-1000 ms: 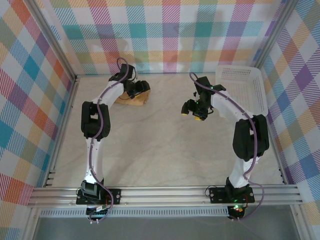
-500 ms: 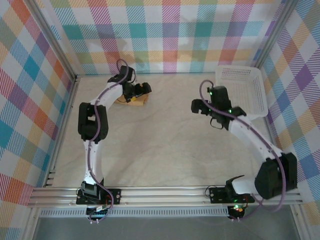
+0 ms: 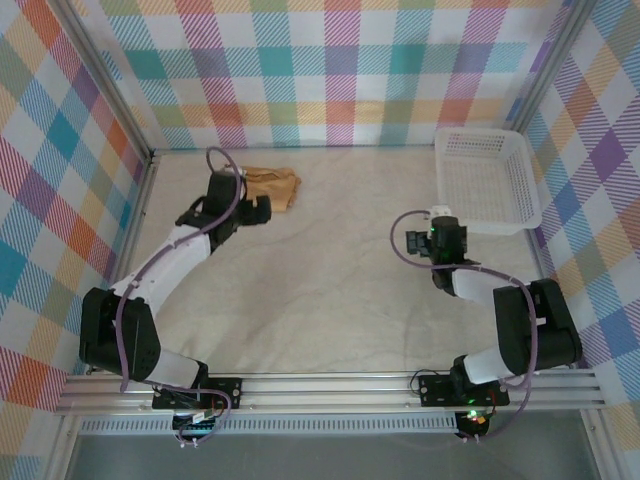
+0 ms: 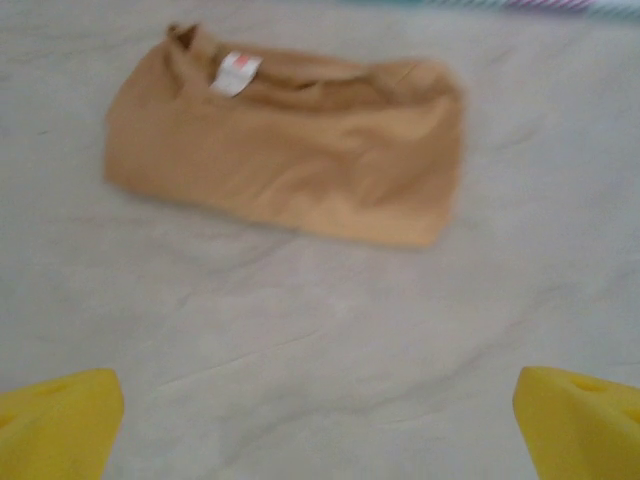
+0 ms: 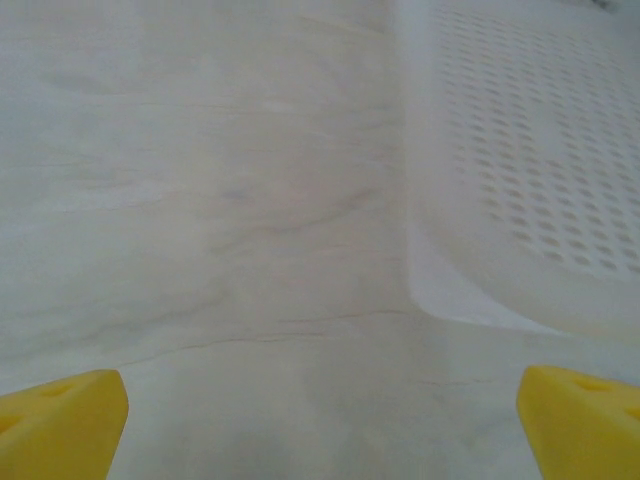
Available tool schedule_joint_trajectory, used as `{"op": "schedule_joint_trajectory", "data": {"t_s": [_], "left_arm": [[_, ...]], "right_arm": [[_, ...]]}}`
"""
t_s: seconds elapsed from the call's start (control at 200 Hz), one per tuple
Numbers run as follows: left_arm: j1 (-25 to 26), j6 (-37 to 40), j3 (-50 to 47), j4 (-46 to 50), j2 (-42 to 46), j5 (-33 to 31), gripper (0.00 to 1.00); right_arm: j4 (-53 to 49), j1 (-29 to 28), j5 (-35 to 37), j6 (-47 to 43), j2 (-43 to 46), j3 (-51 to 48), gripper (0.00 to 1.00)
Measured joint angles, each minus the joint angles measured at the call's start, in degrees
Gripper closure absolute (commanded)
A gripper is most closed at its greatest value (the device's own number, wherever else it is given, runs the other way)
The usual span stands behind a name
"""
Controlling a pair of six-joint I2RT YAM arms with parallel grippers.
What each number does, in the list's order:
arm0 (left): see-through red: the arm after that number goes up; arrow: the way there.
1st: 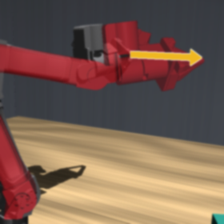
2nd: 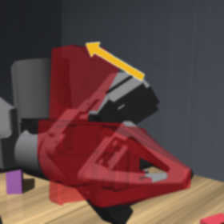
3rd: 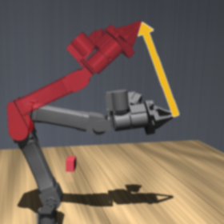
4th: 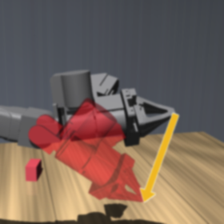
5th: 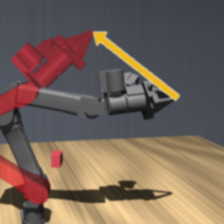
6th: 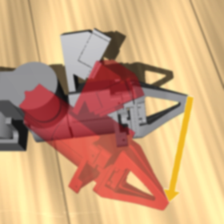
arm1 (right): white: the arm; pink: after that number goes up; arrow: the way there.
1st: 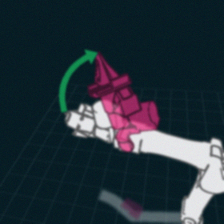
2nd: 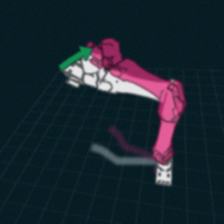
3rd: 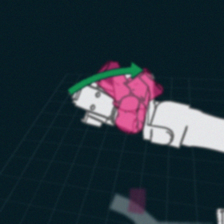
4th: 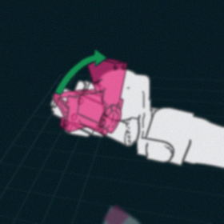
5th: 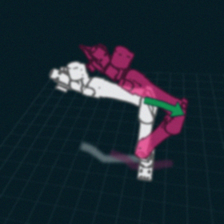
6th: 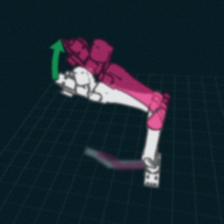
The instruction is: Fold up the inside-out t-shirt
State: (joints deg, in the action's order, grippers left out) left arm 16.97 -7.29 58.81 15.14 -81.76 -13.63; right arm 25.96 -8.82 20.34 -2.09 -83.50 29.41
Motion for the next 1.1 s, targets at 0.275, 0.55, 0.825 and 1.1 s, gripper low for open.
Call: {"op": "schedule_joint_trajectory", "data": {"t_s": [0.275, 0.55, 0.825, 1.1], "left_arm": [[-1.3, 7.6, -21.4, -15.3, 4.6, -8.7, 0.0], [-4.0, 12.5, -30.9, -35.7, 0.3, -6.3, 0.0], [-7.7, 11.6, -32.1, -50.5, -3.6, -3.9, 0.0], [-10.2, 8.7, -35.7, -58.9, -7.8, -2.7, 0.0]], "right_arm": [[17.0, 6.4, -8.6, 2.7, -4.1, -7.7, 0.0], [21.1, 6.4, -11.0, 3.0, -4.2, -7.8, 0.0], [21.2, 6.4, -11.5, 3.0, -4.2, -7.8, 0.0], [21.3, 6.4, -11.7, 3.0, -4.2, -7.8, 0.0]]}}
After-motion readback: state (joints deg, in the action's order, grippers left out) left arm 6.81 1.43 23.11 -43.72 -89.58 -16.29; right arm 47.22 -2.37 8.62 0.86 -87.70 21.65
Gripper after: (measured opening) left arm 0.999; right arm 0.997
